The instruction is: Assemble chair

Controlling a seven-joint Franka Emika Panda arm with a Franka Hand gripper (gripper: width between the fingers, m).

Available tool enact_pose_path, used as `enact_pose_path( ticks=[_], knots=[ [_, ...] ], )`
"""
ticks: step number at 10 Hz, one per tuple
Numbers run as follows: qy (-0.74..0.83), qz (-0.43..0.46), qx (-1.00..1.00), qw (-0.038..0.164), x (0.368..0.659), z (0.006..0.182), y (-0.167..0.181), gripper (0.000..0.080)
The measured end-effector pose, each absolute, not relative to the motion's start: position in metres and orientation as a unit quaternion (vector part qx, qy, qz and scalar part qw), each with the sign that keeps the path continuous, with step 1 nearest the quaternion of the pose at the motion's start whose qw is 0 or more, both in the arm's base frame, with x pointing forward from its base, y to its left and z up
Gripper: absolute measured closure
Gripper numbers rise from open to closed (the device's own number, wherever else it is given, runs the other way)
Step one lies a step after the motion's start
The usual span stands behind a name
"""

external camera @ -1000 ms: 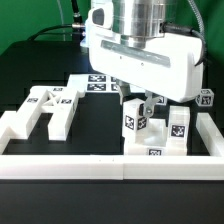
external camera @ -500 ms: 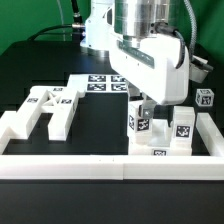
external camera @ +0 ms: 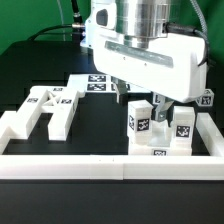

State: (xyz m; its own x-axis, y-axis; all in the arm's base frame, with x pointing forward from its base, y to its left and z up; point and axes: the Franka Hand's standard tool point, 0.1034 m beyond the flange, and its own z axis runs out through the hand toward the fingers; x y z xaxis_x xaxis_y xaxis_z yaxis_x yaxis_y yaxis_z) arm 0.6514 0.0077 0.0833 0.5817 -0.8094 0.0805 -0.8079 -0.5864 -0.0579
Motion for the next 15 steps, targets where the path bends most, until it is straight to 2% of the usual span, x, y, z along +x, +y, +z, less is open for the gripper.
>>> enact_pose_path(
  ticks=[7, 13, 15],
  knots=[
    [0.137, -0.05, -0.989, -0.017, 0.6517, 0.0826, 0.0139, 0.0151],
    [-0.069, -0.043, -0.996, -0.035, 0.6513, 0.0823, 0.0067, 0.0151],
    [-0.085, -0.042, -0.995, -0.039, 0.6512, 0.0823, 0.0067, 0.0151]
  ],
)
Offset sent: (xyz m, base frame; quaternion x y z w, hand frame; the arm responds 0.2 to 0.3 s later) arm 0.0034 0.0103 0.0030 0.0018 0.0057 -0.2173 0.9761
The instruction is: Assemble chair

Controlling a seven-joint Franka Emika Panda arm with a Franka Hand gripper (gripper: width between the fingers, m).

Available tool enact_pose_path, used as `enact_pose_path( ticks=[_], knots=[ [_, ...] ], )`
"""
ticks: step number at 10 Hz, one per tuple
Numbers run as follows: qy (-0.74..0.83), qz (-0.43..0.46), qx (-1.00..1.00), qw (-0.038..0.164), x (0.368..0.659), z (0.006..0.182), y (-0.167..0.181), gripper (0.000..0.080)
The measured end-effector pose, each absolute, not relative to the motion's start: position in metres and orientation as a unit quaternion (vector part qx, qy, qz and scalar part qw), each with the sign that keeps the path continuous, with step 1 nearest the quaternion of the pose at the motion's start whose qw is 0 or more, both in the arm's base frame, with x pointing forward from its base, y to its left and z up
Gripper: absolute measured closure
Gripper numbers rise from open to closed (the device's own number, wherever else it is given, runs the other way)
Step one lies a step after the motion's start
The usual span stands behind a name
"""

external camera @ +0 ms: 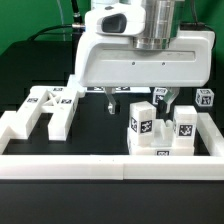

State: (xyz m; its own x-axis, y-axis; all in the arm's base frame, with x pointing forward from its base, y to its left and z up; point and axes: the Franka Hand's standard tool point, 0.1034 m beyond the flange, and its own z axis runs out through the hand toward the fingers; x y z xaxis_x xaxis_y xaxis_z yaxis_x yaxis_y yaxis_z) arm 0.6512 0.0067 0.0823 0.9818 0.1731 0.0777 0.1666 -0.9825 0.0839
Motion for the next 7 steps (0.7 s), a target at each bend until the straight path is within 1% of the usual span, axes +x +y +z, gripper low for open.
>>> enact_pose_path(
  ticks=[1, 2, 3, 4, 6, 7],
  knots=[
    [0.084, 0.042, 0.995, 0.039, 0.6513, 0.0823, 0.0062, 0.0262],
    [0.084, 0.042, 0.995, 0.039, 0.6513, 0.0823, 0.0061, 0.0262],
    [0.078, 0.043, 0.995, 0.038, 0.6513, 0.0824, 0.0061, 0.0458],
    [0.064, 0.044, 0.996, 0.037, 0.6517, 0.0829, 0.0061, 0.0505],
    [0.054, 0.044, 0.997, 0.037, 0.6518, 0.0829, 0.0062, 0.0505],
    [0.005, 0.046, 0.998, 0.034, 0.6514, 0.0825, 0.0062, 0.0505]
  ],
)
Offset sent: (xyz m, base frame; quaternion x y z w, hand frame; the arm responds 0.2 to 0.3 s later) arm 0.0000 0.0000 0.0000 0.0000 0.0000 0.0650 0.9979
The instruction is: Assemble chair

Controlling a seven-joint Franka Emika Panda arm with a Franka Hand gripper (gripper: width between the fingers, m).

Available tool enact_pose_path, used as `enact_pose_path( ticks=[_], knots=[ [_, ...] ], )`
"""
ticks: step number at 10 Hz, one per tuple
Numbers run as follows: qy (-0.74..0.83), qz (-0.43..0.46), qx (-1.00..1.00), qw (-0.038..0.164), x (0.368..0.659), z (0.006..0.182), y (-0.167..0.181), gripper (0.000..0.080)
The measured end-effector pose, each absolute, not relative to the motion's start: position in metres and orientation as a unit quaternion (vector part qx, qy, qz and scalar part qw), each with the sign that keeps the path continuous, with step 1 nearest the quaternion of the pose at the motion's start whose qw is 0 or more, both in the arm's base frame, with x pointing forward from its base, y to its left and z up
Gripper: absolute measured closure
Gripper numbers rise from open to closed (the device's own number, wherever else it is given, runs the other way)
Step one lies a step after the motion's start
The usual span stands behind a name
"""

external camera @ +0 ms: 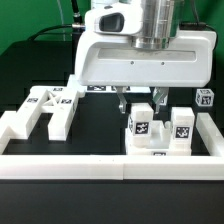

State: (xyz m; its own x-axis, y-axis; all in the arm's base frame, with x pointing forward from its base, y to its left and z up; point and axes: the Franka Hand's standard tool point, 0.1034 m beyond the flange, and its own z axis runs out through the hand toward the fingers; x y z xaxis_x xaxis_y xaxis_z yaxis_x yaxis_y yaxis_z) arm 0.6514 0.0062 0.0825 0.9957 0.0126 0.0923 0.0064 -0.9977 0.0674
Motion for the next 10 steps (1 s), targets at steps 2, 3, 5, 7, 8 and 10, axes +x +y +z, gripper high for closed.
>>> enact_pose_path(
  ticks=[2, 3, 5, 7, 8, 10],
  knots=[
    [-0.095, 0.059, 0.993, 0.03, 0.652, 0.082, 0.01, 0.0505],
    [-0.122, 0.062, 0.99, 0.028, 0.652, 0.081, 0.013, 0.0505],
    [-0.23, 0.066, 0.971, 0.02, 0.653, 0.081, 0.022, 0.0505],
    [-0.323, 0.068, 0.944, 0.013, 0.655, 0.081, 0.024, 0.0505],
    [-0.355, 0.07, 0.932, 0.01, 0.656, 0.08, 0.024, 0.0505],
    [-0.431, 0.073, 0.899, 0.002, 0.658, 0.08, 0.025, 0.0505]
  ],
)
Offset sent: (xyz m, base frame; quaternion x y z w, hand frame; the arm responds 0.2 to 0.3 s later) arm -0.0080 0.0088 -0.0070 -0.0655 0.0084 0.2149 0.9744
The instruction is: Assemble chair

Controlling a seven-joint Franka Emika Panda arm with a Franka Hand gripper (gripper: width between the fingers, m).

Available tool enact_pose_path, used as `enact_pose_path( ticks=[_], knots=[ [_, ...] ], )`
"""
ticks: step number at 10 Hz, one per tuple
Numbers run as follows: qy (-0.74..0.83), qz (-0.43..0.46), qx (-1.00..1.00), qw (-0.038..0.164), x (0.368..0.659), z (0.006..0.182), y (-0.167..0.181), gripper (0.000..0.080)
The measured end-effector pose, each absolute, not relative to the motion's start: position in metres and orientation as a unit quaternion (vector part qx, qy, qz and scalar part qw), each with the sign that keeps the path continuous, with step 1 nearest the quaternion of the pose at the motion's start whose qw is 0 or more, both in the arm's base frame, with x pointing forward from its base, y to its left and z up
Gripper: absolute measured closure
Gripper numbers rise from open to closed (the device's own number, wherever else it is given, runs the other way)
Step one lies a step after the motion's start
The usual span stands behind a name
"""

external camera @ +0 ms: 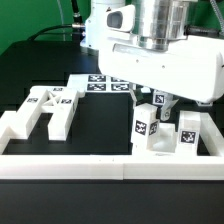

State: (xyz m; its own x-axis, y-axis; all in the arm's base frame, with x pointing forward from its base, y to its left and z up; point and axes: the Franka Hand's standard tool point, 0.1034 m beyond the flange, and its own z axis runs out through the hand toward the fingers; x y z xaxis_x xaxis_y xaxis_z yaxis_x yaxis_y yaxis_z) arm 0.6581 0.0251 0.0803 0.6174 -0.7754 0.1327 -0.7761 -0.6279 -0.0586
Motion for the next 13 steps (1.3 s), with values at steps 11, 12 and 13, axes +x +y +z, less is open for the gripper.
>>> enact_pose_path(
  ticks=[11, 12, 13],
  knots=[
    [-0.371, 0.072, 0.926, 0.005, 0.6602, 0.0809, 0.0279, 0.0154],
    [-0.338, 0.072, 0.938, 0.008, 0.6601, 0.0809, 0.0273, 0.0151],
    [-0.318, 0.071, 0.945, 0.01, 0.6597, 0.0805, 0.0257, 0.0151]
  ],
)
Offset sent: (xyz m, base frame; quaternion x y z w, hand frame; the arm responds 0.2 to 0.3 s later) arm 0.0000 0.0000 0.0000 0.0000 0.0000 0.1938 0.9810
